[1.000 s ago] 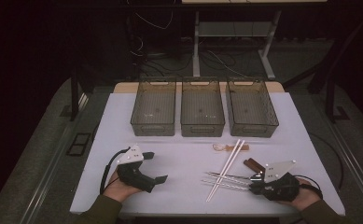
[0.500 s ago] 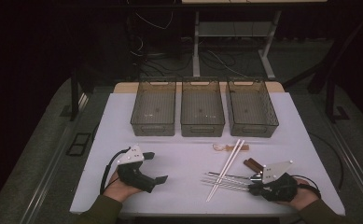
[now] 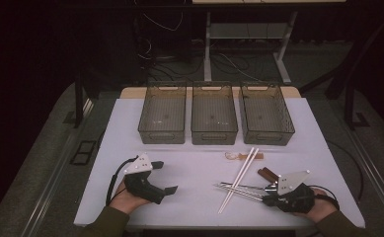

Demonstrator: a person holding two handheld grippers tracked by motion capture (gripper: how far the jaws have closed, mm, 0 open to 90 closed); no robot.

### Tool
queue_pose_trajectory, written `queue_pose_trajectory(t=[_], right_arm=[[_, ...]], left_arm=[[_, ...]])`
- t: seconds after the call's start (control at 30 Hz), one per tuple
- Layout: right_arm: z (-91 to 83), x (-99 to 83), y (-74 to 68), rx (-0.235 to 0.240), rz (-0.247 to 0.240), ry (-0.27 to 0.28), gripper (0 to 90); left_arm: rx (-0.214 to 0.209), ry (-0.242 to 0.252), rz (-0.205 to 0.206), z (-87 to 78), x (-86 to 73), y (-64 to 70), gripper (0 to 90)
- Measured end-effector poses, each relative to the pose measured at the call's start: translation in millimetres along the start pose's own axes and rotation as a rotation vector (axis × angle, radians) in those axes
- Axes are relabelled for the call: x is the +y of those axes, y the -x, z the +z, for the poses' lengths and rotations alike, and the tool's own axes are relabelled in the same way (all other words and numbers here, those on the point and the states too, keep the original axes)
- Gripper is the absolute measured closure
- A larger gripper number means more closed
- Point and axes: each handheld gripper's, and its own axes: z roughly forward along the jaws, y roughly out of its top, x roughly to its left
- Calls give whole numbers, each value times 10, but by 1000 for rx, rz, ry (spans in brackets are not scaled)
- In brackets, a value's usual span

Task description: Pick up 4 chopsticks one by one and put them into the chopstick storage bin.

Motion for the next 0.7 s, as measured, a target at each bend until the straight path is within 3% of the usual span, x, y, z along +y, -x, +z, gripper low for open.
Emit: queue_pose_trajectory(t=[0.7], right_arm=[[3, 14, -8, 33, -4, 6, 850]], left_arm=[[-3, 0, 3, -2, 1, 1, 0]])
